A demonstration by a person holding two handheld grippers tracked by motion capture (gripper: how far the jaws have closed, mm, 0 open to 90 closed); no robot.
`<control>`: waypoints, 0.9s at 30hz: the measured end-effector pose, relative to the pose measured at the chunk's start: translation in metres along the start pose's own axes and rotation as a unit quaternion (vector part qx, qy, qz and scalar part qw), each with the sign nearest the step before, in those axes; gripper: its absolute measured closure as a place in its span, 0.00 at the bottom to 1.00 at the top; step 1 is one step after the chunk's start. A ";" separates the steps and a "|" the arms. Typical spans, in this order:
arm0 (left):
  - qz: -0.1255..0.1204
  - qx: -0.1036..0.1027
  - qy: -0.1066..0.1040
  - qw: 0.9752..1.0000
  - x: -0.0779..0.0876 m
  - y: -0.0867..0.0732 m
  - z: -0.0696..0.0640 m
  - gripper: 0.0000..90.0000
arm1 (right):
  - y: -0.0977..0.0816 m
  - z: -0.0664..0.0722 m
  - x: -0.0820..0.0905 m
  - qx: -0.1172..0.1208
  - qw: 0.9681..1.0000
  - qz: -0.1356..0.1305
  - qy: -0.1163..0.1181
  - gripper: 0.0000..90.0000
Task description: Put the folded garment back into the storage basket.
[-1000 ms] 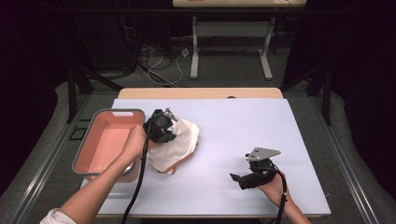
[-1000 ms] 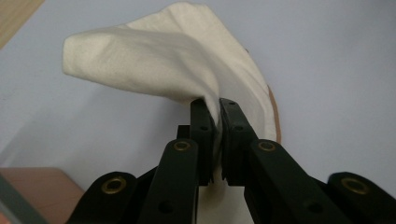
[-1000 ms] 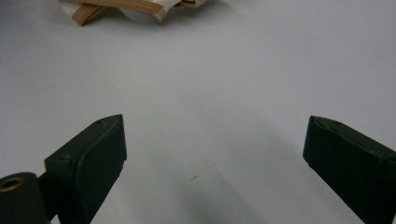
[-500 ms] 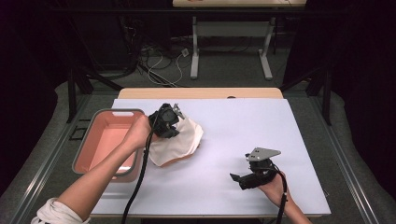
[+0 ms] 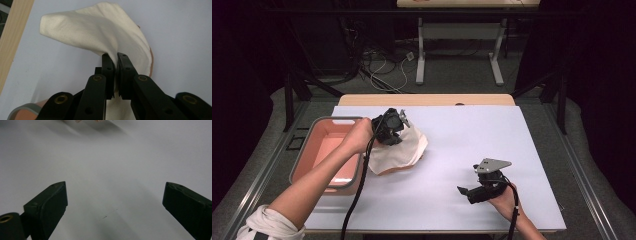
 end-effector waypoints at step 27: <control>0.032 -0.047 0.024 0.998 0.018 0.021 0.013 0.95 | 0.000 -0.003 0.003 0.002 1.000 -0.004 0.001 0.06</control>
Point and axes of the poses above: each handheld gripper's, and its own axes: x roughly backward along the jaws, y roughly out of its top, z roughly to its left, the point moved 1 cm from there along -x, roughly forward along the jaws, and after that the axes turned 2 degrees about -z, right-handed, at the moved point
